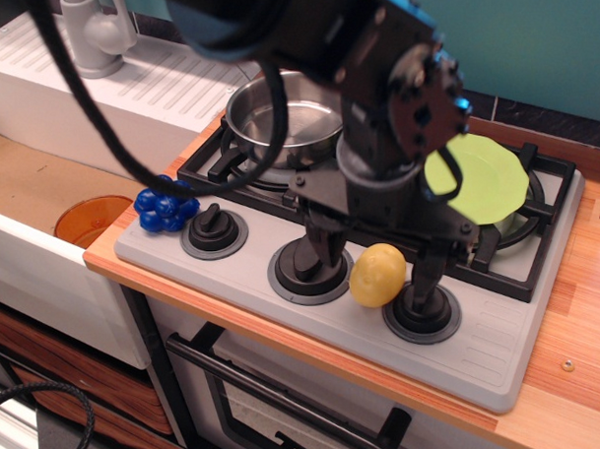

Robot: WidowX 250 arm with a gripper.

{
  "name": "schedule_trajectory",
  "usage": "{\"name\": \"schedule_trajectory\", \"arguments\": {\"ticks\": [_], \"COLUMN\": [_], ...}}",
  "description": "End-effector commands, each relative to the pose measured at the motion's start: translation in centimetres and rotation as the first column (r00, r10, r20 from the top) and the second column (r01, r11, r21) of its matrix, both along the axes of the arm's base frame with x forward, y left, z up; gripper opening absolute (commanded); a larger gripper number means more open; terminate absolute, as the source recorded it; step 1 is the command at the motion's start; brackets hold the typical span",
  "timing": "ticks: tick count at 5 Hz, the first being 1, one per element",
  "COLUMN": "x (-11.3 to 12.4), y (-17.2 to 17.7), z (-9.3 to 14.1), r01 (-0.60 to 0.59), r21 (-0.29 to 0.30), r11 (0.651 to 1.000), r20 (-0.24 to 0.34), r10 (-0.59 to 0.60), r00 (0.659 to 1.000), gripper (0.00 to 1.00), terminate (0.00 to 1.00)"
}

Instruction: Put potato on plate and blueberry in pot or pan on stove

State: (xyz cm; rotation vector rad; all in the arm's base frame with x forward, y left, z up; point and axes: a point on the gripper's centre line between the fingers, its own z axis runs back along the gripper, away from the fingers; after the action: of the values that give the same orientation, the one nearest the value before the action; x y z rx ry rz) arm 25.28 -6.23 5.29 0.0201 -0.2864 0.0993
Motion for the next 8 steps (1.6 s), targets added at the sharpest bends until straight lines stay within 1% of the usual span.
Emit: {"name": "schedule_trajectory", "arguments": {"ticks": [1, 3, 4, 5, 6, 7, 8], "x": [0.7, 0.7, 0.8, 0.8, 0.4, -0.1, -0.2], "y": [0.7, 0.3, 0.1, -0.2, -0.5, -0.9, -1.2], "z": [-0.5, -2.2, -2.6, -2.0, -0.2, 1.9, 4.8], "r01": [0.014, 0.0, -0.003, -0.012, -0.033, -0.051, -0.072], "r21": [-0.015, -0.029, -0.03, -0.03, -0.021, -0.009, 0.014], "r11": [1.0, 1.0, 1.0, 0.999, 0.999, 0.999, 0.997], "r20": [0.049, 0.077, 0.072, 0.052, 0.012, -0.031, -0.088], "r10": [-0.013, 0.002, 0.006, 0.013, 0.033, 0.051, 0.073], "r00": [0.999, 0.997, 0.997, 0.999, 0.999, 0.998, 0.993], "gripper": [1.0, 1.0, 0.0, 0.0, 0.0, 0.0, 0.0], "terminate": [0.0, 0.0, 0.0, 0.0, 0.0, 0.0, 0.0]}}
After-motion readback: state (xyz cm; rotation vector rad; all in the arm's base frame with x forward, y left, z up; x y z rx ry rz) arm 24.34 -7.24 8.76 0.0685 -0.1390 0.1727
